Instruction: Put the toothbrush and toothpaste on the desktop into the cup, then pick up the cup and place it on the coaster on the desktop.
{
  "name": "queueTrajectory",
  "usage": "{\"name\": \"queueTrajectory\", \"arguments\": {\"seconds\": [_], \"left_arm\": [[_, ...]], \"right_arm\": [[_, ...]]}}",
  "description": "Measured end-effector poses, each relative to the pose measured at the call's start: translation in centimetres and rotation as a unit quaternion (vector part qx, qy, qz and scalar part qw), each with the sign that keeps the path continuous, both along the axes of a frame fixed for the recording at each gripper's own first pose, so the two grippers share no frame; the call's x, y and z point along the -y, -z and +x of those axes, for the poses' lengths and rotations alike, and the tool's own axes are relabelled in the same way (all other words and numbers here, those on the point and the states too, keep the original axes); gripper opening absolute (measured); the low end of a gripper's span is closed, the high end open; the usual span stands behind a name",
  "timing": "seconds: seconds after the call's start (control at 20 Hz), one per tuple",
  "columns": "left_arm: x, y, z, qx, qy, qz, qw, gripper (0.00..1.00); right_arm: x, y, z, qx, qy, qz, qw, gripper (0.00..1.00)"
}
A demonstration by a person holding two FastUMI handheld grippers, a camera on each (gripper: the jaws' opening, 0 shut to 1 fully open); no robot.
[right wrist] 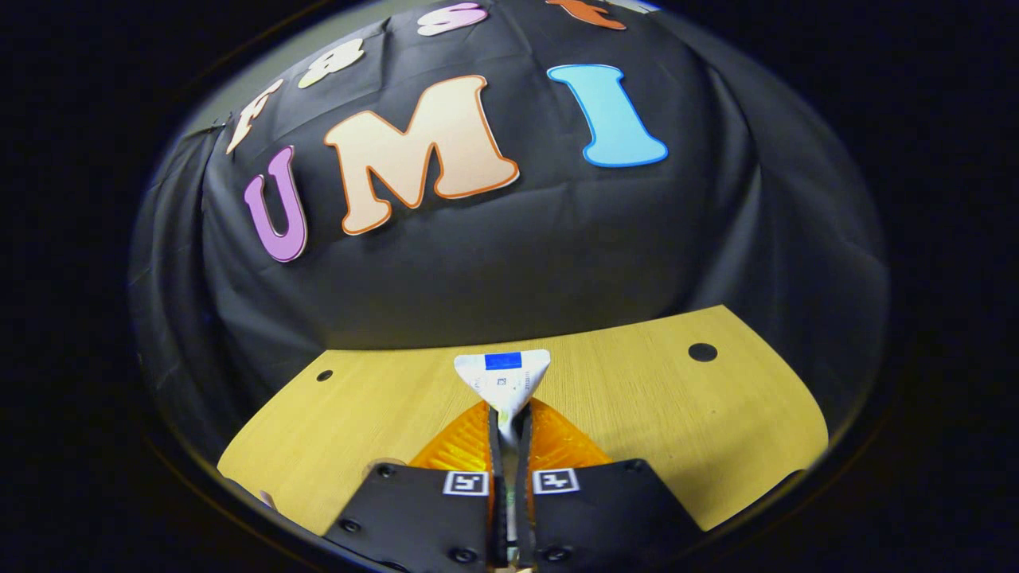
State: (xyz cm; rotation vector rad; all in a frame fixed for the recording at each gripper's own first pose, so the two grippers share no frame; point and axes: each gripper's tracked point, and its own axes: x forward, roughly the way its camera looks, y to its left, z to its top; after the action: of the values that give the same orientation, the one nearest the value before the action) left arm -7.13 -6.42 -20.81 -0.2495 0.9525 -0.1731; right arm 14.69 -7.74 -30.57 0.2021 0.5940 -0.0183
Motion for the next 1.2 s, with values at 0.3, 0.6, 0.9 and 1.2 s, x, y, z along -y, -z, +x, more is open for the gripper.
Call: {"name": "queueTrajectory", "arguments": {"seconds": [0.3, 0.6, 0.9, 1.2], "left_arm": [[0.5, -1.2, 1.6, 0.025, 0.006, 0.006, 1.0, 0.0], [3.7, -2.4, 4.7, 0.047, 0.043, -0.006, 0.998, 0.0], [7.9, -3.6, 8.2, 0.082, 0.069, -0.039, 0.993, 0.0], [13.0, -6.5, 14.7, 0.16, 0.074, -0.075, 0.981, 0.0]], "right_arm": [[0.0, 3.4, -2.0, -0.039, -0.004, -0.019, 0.999, 0.16], [-0.2, 3.5, -5.5, -0.067, -0.037, -0.012, 0.997, 0.64], [3.3, 0.6, -10.0, -0.06, -0.012, -0.002, 0.998, 0.99], [7.7, -0.8, -14.6, -0.068, 0.03, 0.003, 0.997, 0.95]]}}
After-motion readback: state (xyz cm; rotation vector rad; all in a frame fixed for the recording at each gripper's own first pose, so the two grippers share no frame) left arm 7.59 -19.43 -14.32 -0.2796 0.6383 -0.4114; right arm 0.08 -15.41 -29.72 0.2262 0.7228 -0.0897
